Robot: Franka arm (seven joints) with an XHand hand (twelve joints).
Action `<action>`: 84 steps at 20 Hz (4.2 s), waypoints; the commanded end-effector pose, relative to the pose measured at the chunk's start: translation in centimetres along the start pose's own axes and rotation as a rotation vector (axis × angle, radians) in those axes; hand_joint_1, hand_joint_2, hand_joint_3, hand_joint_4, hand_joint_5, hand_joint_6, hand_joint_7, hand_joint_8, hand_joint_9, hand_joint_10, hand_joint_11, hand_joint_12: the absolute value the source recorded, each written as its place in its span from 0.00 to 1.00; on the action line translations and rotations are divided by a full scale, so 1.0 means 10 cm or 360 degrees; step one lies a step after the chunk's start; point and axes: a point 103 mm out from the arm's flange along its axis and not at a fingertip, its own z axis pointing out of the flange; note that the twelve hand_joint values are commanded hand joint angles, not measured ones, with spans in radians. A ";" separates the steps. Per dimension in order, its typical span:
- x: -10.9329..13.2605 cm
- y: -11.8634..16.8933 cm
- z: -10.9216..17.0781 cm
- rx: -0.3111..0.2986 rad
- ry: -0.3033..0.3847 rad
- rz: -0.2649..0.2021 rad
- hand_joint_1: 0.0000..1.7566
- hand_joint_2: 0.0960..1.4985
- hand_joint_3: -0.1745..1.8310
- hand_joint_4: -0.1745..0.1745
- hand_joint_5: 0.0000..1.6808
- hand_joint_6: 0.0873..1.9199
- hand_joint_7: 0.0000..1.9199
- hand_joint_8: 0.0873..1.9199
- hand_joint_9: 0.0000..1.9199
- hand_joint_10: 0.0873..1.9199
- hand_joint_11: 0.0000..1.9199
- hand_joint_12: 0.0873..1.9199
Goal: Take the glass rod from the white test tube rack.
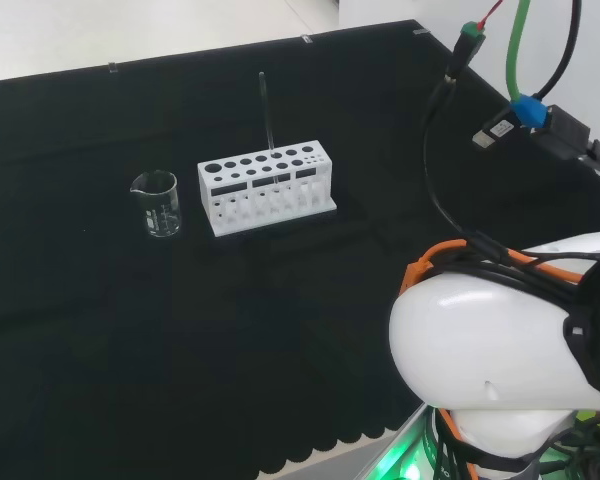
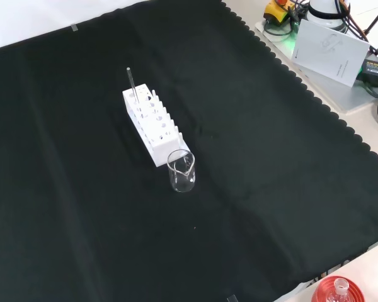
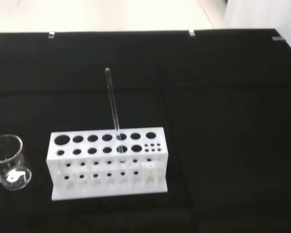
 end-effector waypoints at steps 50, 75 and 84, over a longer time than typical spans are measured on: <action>0.27 2.26 1.69 0.0007 -0.0049 -0.0499 0.49 0.45 0.43 0.00 0.49 0.40 0.48 0.35 0.54 0.29 0.45 0.60; 0.16 3.16 1.70 0.0092 0.0155 -0.0654 0.50 0.42 0.43 0.00 0.48 0.40 0.48 0.35 0.54 0.28 0.46 0.60; 0.25 3.19 1.84 0.0148 0.0185 -0.0617 0.50 0.42 0.43 0.00 0.48 0.40 0.48 0.35 0.54 0.28 0.46 0.60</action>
